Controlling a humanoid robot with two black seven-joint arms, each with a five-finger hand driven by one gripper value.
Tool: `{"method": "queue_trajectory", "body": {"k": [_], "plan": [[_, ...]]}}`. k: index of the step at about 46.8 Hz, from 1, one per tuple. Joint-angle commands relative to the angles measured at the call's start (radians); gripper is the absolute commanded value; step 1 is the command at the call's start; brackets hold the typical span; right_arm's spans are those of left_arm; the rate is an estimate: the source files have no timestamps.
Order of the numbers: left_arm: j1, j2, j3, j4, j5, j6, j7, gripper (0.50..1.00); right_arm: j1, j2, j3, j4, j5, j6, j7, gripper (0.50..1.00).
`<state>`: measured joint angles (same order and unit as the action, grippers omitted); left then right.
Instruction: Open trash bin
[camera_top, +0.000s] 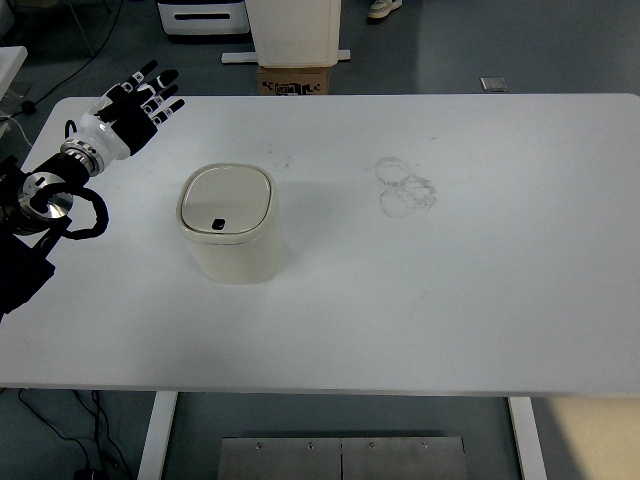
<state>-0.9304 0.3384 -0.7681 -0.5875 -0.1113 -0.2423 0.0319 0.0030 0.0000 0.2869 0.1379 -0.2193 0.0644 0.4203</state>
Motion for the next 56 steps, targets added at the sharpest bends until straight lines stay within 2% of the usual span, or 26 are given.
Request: {"method": "queue_trajectory", "body": {"k": [1,7,16,22,26,32,38,41,45,50,56], "plan": [[-0.021,0.004,0.000,0.000,-0.002,0.017,0.010,1.000,0.000,0.000,0.000,0.000,0.000,0.000,0.000,0.991],[-0.042,0.013,0.000,-0.003,-0.002,0.034,0.037,1.000,0.000,0.000,0.000,0.000,0.000,0.000,0.000,0.991],[-0.110,0.059,0.003,-0.014,0.001,0.067,0.105,1.000,0.000,0.000,0.000,0.000,0.000,0.000,0.000,0.991],[-0.139,0.122,0.041,-0.164,0.007,0.104,0.131,1.000,0.000,0.000,0.000,0.000,0.000,0.000,0.000,0.991],[-0.174,0.137,0.107,-0.239,0.009,0.133,0.132,1.000,0.000,0.000,0.000,0.000,0.000,0.000,0.000,0.991],[-0.229,0.157,0.240,-0.310,0.012,0.121,0.140,1.000,0.000,0.000,-0.002,0.000,0.000,0.000,0.000,0.991],[-0.281,0.202,0.329,-0.393,0.012,0.089,0.232,1.000,0.000,0.000,0.000,0.000,0.000,0.000,0.000,0.991],[-0.312,0.228,0.369,-0.428,0.012,0.081,0.255,1.000,0.000,0.000,0.000,0.000,0.000,0.000,0.000,0.991],[-0.366,0.267,0.452,-0.468,0.013,0.071,0.257,1.000,0.000,0.000,-0.002,0.000,0.000,0.000,0.000,0.991],[-0.445,0.318,0.567,-0.528,0.036,0.025,0.258,1.000,0.000,0.000,0.000,0.000,0.000,0.000,0.000,0.991],[-0.562,0.330,0.723,-0.552,0.082,0.000,0.258,1.000,0.000,0.000,-0.002,0.000,0.000,0.000,0.000,0.991]]}}
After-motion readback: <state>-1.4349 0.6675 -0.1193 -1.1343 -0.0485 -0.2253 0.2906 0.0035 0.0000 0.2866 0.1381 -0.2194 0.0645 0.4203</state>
